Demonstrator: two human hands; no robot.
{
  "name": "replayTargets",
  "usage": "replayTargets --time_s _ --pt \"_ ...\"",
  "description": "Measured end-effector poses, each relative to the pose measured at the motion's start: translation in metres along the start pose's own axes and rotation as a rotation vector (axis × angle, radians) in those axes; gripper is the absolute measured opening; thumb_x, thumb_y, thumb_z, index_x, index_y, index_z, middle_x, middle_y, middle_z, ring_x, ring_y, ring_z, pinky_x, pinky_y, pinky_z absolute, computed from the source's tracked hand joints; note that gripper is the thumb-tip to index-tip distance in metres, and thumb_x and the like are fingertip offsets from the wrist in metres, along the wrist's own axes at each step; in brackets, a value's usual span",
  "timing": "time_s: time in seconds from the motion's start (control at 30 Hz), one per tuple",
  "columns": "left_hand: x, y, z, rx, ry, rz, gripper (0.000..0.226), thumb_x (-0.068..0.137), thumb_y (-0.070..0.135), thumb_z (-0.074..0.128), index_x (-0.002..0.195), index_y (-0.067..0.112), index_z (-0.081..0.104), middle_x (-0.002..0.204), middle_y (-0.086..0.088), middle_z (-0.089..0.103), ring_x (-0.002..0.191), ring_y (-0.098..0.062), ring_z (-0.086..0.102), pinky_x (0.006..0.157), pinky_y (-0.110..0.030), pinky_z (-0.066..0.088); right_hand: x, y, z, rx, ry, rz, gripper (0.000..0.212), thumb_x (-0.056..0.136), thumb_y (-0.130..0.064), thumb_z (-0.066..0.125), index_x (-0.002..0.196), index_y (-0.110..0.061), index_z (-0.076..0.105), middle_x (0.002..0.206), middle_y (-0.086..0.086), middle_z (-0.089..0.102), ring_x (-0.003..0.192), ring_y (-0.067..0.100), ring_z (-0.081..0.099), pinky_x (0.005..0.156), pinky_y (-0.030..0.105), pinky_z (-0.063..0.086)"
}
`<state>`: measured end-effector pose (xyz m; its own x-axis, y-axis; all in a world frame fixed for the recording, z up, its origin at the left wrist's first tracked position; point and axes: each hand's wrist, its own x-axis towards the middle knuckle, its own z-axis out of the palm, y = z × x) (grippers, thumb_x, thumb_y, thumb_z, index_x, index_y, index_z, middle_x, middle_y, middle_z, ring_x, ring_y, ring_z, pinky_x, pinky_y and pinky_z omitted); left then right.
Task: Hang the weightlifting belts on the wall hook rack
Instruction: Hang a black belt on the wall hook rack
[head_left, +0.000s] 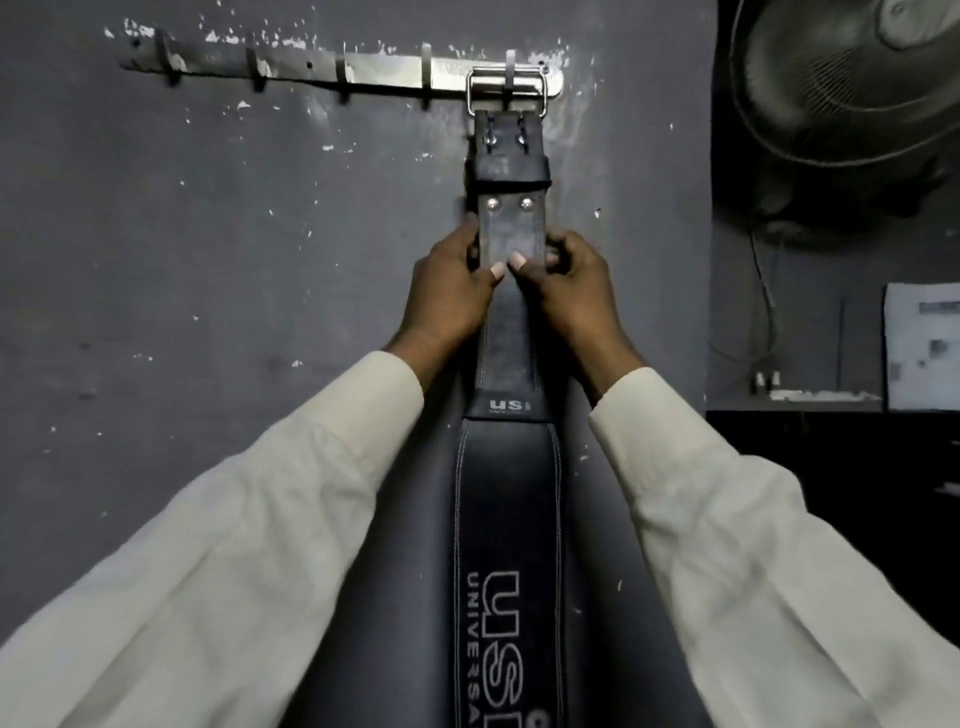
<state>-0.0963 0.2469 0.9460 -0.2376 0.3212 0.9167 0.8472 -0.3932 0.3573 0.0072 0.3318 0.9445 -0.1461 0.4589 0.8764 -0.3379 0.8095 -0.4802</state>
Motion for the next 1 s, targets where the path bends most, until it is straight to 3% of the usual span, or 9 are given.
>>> replayTargets --time_s 0.1,0.17,0.23,0.3,0.37,0.47,0.6,0.8,1.0 --pt "-0.063 -0.015 0.007 0.035 -0.051 -0.051 0.035 0.09 0.013 0.062 0.124 0.021 0.067 0.11 0.006 0.075 0.102 -0.009 0.068 0.092 -0.018 0.051 -0.061 0.029 -0.006 -0.005 -0.017 0.13 0.02 0.08 -0.03 0.075 0.097 -0.021 0.069 0.089 0.002 0.077 0.088 0.022 0.075 0.088 0.049 0.059" --pt "-0.094 -0.032 0.011 0.075 -0.058 -0.144 0.028 0.096 0.018 0.055 0.119 0.019 0.07 0.113 0.0 0.075 0.106 -0.015 0.067 0.095 -0.026 0.051 -0.094 0.038 -0.007 -0.024 0.001 0.149 0.015 0.082 -0.03 0.075 0.094 -0.023 0.07 0.086 -0.002 0.077 0.084 0.014 0.074 0.087 0.04 0.059" --pt "-0.121 -0.046 0.014 0.046 -0.088 -0.244 0.032 0.099 0.033 0.047 0.116 0.019 0.069 0.115 -0.008 0.071 0.112 -0.022 0.065 0.101 -0.031 0.048 -0.111 0.041 -0.007 -0.084 0.028 0.116 0.016 0.085 -0.026 0.073 0.101 -0.023 0.07 0.091 -0.008 0.075 0.085 0.004 0.07 0.085 0.025 0.055" --pt "-0.143 -0.049 0.016 -0.079 -0.124 -0.307 0.036 0.095 0.043 0.046 0.122 0.027 0.065 0.121 -0.003 0.068 0.117 -0.018 0.063 0.107 -0.037 0.047 -0.119 0.041 -0.003 -0.166 0.022 0.075 0.031 0.086 -0.031 0.068 0.116 -0.026 0.066 0.108 -0.005 0.072 0.101 0.008 0.068 0.091 0.025 0.053" --pt "-0.159 -0.05 0.017 -0.156 -0.167 -0.301 0.041 0.093 0.031 0.057 0.134 0.032 0.056 0.13 0.005 0.066 0.12 -0.011 0.062 0.107 -0.032 0.047 -0.134 0.046 0.0 -0.198 -0.005 0.125 0.042 0.086 -0.036 0.066 0.127 -0.028 0.059 0.119 -0.001 0.068 0.111 0.014 0.064 0.098 0.029 0.052" --pt "-0.165 -0.043 0.016 -0.121 -0.1 -0.288 0.052 0.091 0.019 0.064 0.141 0.028 0.052 0.132 0.006 0.065 0.116 -0.008 0.061 0.098 -0.015 0.044 -0.158 0.048 -0.003 -0.186 0.023 0.195 0.039 0.092 -0.03 0.066 0.129 -0.021 0.054 0.115 -0.005 0.067 0.106 0.012 0.065 0.089 0.015 0.051" --pt "-0.173 -0.039 0.019 -0.121 -0.055 -0.355 0.048 0.093 0.021 0.063 0.139 0.025 0.051 0.12 0.009 0.064 0.109 -0.008 0.06 0.081 -0.001 0.04 -0.169 0.05 -0.008 -0.137 0.011 0.277 0.049 0.092 -0.035 0.067 0.133 -0.021 0.044 0.128 0.0 0.063 0.111 0.014 0.063 0.097 0.028 0.051" --pt "-0.203 -0.049 0.02 -0.166 -0.13 -0.447 0.041 0.092 0.022 0.066 0.129 0.019 0.049 0.113 0.008 0.065 0.104 -0.012 0.063 0.077 -0.012 0.043 -0.2 0.068 -0.018 -0.087 -0.043 0.351 0.026 0.088 -0.036 0.07 0.108 -0.02 0.064 0.105 -0.002 0.074 0.099 0.016 0.071 0.094 0.046 0.056" --pt "-0.218 -0.054 0.018 -0.224 -0.215 -0.498 0.049 0.089 0.009 0.066 0.131 0.022 0.042 0.118 0.002 0.065 0.106 -0.016 0.064 0.09 -0.029 0.053 -0.236 0.086 -0.027 -0.072 -0.163 0.487 0.037 0.087 -0.041 0.069 0.118 -0.023 0.059 0.113 -0.001 0.073 0.102 0.017 0.071 0.094 0.045 0.057"
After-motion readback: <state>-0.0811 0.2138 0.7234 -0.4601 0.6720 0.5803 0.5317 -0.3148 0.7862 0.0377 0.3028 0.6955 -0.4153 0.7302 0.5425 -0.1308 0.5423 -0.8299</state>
